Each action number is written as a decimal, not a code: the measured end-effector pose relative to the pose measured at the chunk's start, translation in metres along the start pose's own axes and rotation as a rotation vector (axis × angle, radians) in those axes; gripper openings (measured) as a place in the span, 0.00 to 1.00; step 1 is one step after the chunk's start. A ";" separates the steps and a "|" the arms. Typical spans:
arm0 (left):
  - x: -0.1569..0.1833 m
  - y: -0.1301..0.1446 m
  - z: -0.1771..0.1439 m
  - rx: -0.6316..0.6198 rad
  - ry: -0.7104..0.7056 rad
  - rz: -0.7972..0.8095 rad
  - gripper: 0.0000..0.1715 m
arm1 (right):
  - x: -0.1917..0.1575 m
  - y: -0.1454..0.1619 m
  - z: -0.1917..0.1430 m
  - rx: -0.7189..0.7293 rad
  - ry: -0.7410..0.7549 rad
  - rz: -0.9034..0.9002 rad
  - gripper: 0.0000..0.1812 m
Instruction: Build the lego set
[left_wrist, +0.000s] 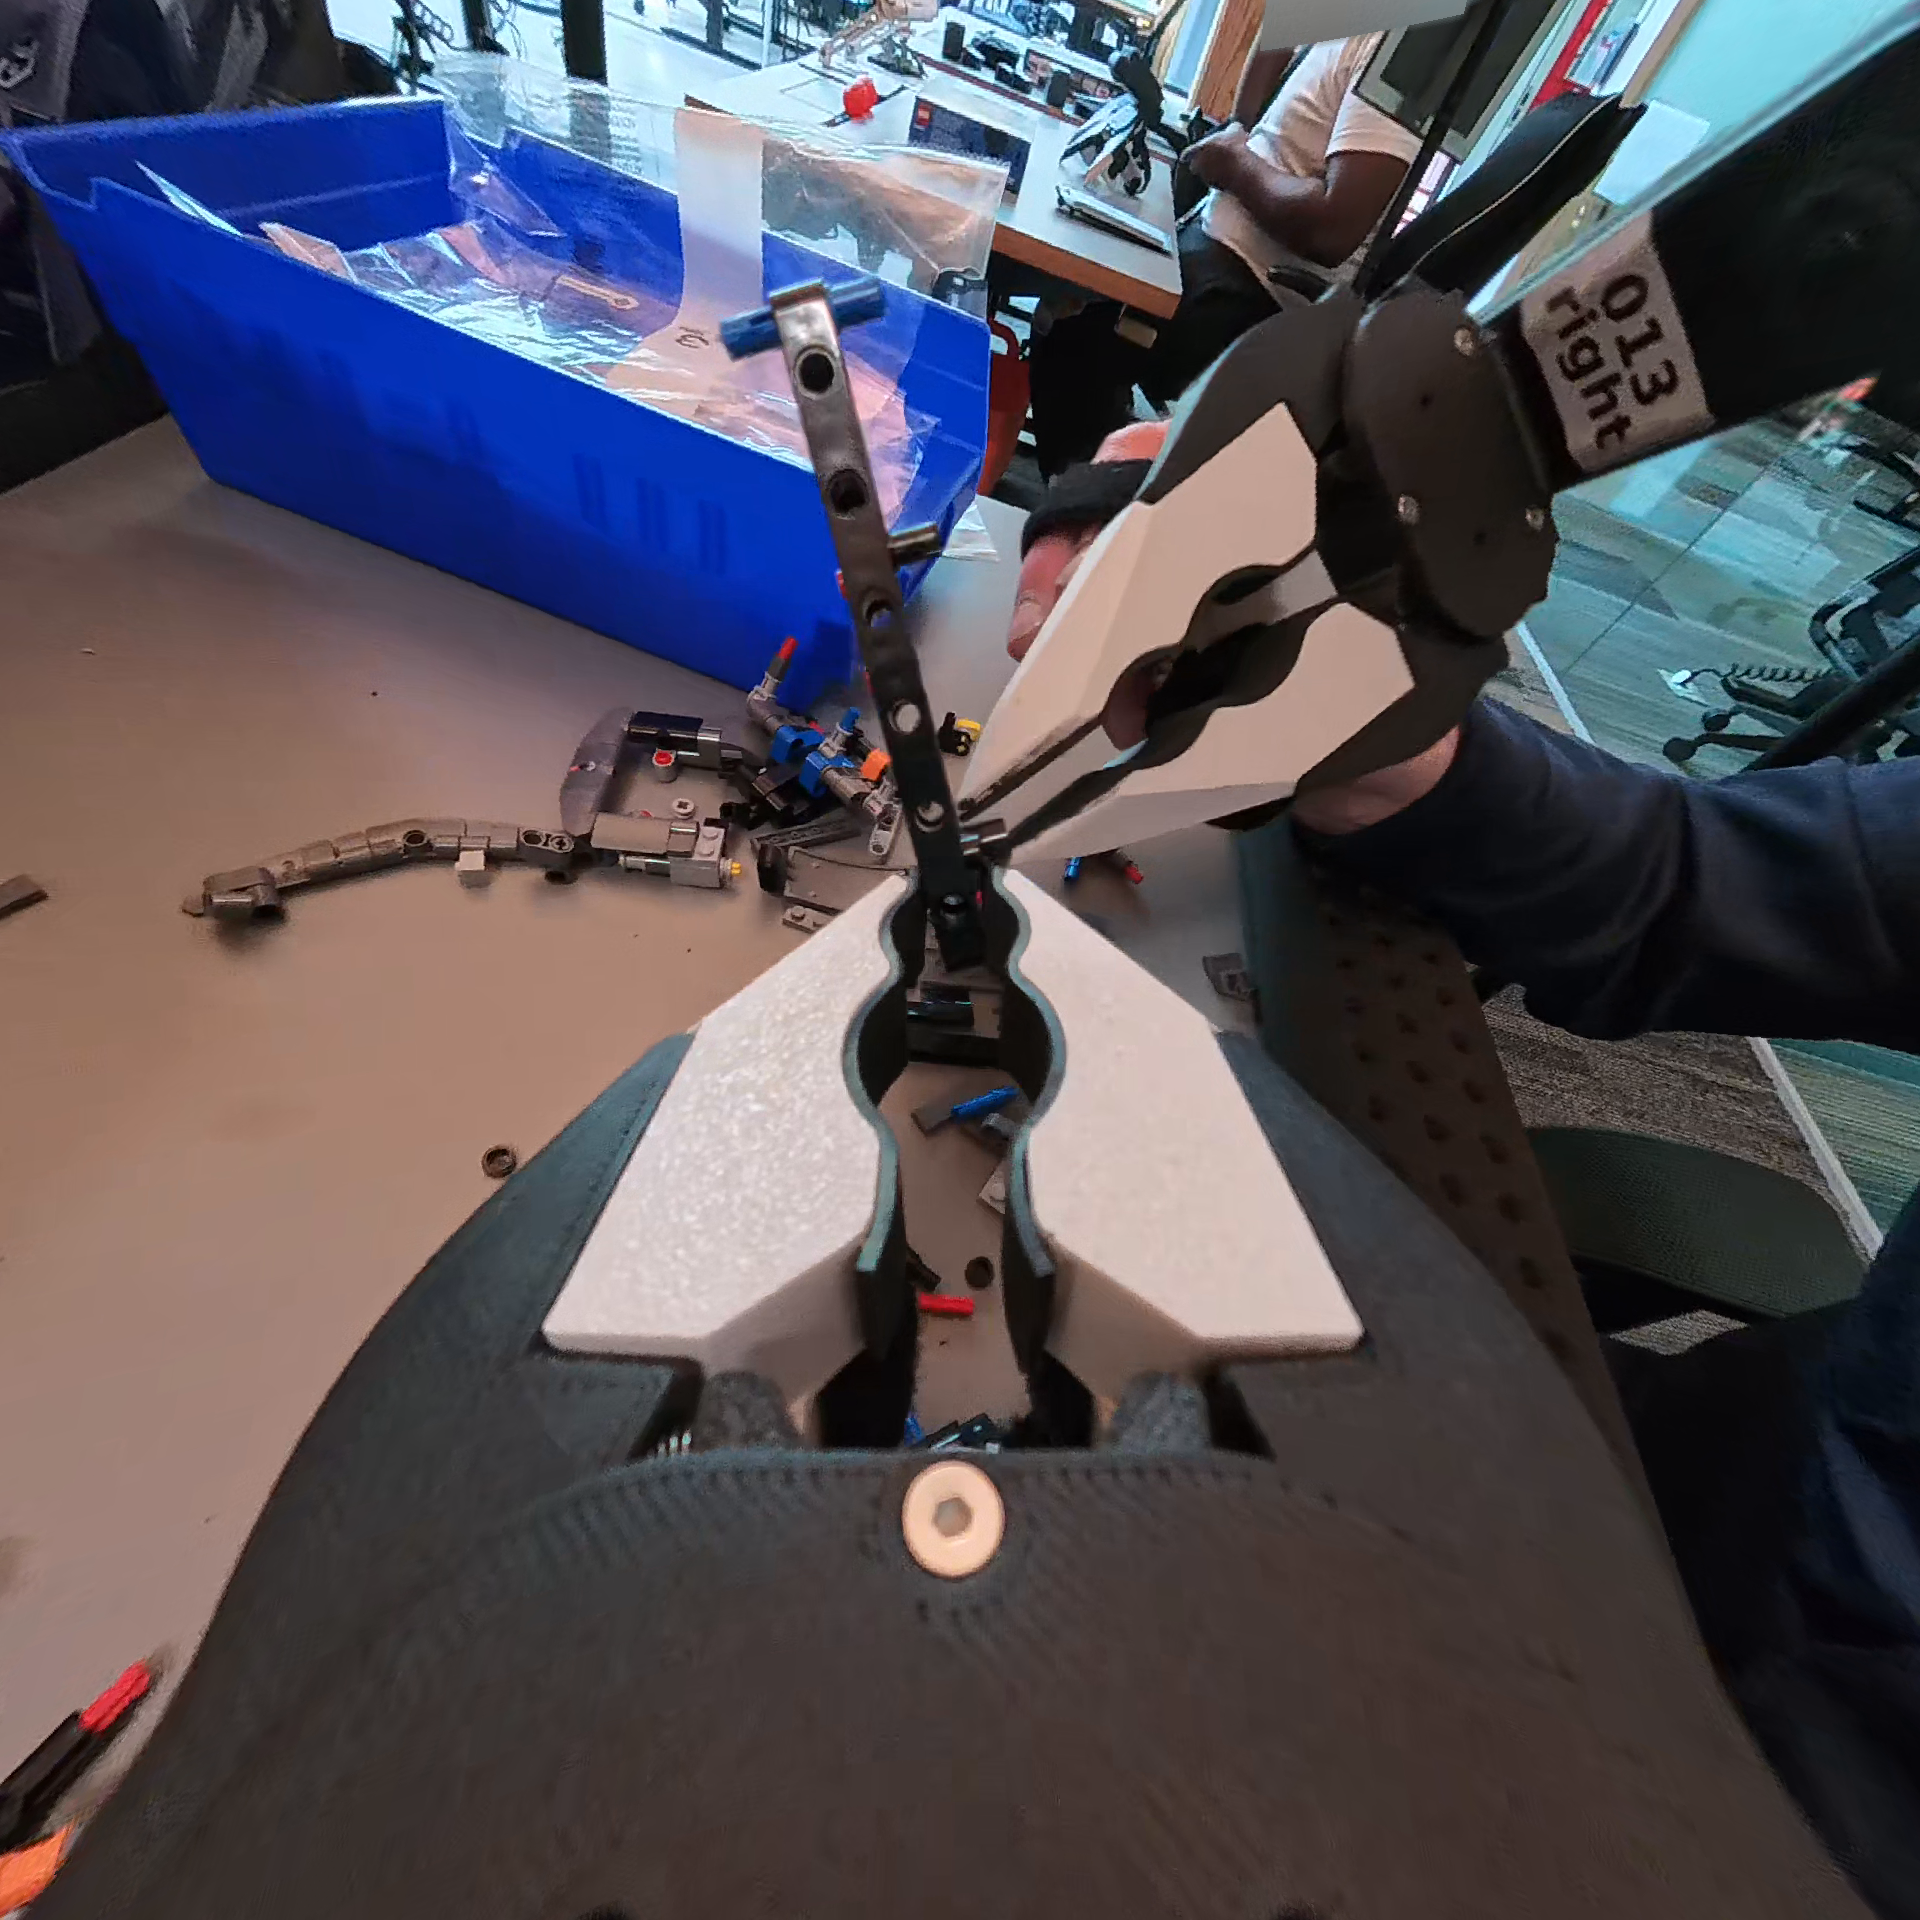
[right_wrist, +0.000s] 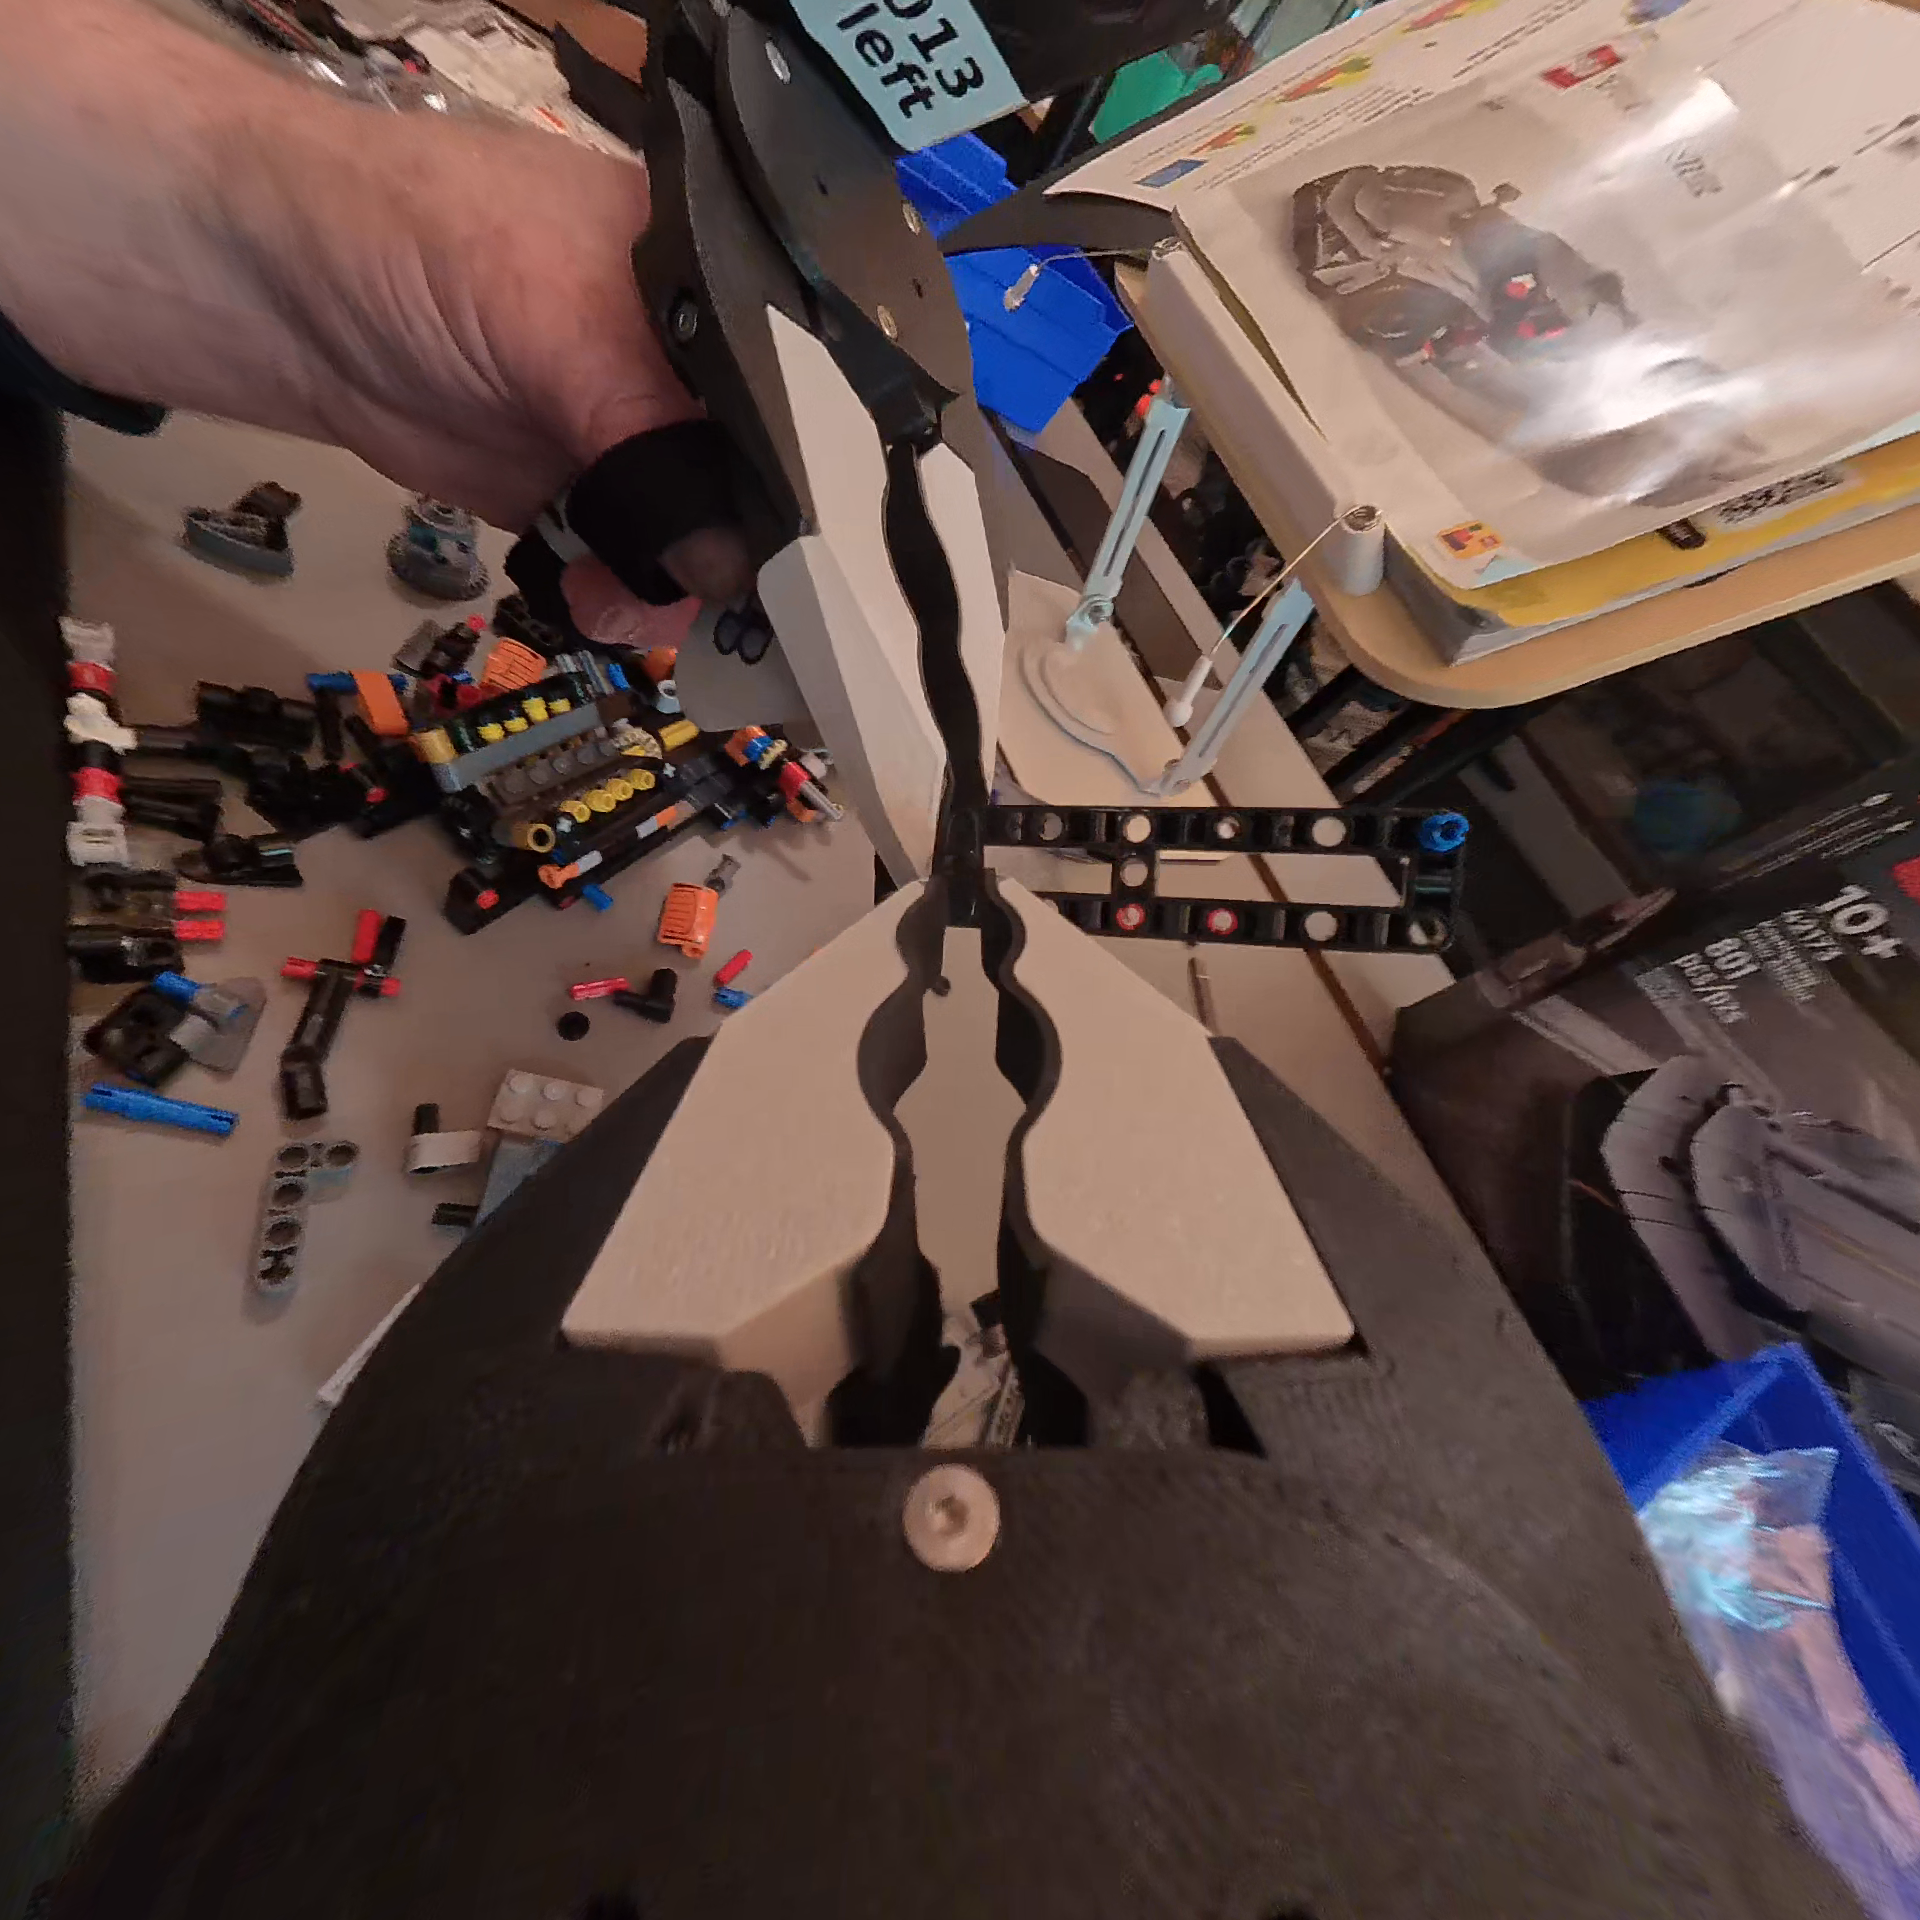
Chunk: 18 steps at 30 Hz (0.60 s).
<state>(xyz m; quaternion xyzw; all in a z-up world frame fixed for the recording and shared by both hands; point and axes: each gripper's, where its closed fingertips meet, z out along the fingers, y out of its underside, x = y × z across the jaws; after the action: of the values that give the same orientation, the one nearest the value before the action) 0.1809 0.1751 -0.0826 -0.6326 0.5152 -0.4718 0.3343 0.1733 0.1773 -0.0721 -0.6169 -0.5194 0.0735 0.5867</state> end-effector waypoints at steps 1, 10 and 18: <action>0.000 0.000 0.001 -0.002 0.001 0.001 0.04 | 0.000 0.000 -0.001 0.005 -0.010 0.012 0.02; 0.000 0.006 0.004 -0.099 -0.144 0.223 0.09 | -0.003 0.006 0.001 0.010 -0.075 0.090 0.04; 0.007 -0.005 0.001 -0.058 -0.162 0.310 0.07 | -0.003 -0.005 -0.006 0.135 -0.178 0.239 0.02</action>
<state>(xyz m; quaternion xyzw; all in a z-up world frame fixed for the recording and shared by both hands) 0.1832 0.1691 -0.0768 -0.5908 0.5915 -0.3471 0.4250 0.1738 0.1701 -0.0682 -0.6246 -0.4862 0.2318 0.5655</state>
